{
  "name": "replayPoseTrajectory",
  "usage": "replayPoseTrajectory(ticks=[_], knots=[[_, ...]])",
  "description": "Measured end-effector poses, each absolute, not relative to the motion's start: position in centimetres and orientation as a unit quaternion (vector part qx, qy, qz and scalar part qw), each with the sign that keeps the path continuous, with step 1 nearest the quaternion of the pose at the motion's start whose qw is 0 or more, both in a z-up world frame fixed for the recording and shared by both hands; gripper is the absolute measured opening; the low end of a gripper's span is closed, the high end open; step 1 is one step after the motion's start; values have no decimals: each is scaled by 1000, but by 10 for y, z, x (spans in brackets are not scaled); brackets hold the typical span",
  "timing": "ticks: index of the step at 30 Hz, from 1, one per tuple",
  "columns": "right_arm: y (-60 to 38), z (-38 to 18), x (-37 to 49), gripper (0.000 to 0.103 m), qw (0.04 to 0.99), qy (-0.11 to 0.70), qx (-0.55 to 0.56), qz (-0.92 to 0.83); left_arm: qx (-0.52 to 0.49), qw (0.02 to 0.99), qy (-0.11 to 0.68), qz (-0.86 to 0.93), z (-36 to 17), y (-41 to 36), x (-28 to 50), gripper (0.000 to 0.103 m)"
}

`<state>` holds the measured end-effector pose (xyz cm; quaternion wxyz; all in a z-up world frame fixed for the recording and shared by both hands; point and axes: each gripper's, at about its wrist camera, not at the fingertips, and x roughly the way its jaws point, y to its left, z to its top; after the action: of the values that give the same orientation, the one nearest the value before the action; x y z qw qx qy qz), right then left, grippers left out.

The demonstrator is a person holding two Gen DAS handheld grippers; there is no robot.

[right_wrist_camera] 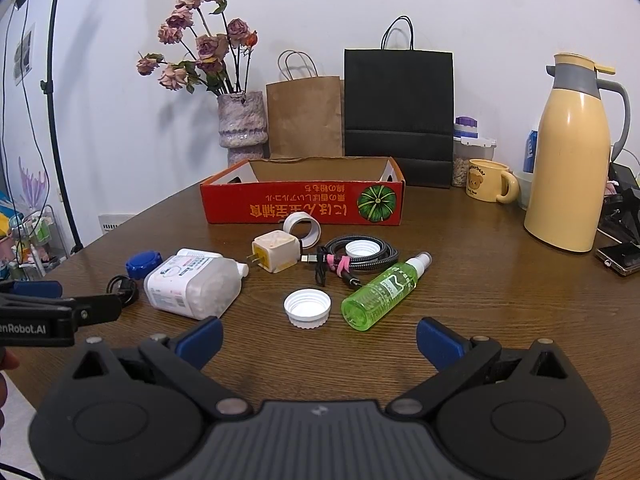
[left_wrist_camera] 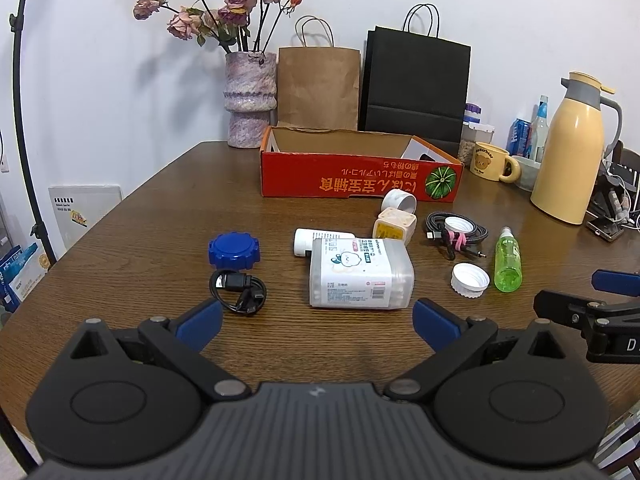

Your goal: Organize rigid objects

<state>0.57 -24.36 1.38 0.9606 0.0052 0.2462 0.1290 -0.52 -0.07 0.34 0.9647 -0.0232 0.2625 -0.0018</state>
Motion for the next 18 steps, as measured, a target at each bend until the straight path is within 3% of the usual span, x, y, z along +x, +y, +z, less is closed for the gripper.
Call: replayPoseTrajectory(ticks=[18], knots=[[-242, 15, 5, 103, 961, 245, 4, 128, -24, 965, 261, -2, 4, -1, -6, 103]])
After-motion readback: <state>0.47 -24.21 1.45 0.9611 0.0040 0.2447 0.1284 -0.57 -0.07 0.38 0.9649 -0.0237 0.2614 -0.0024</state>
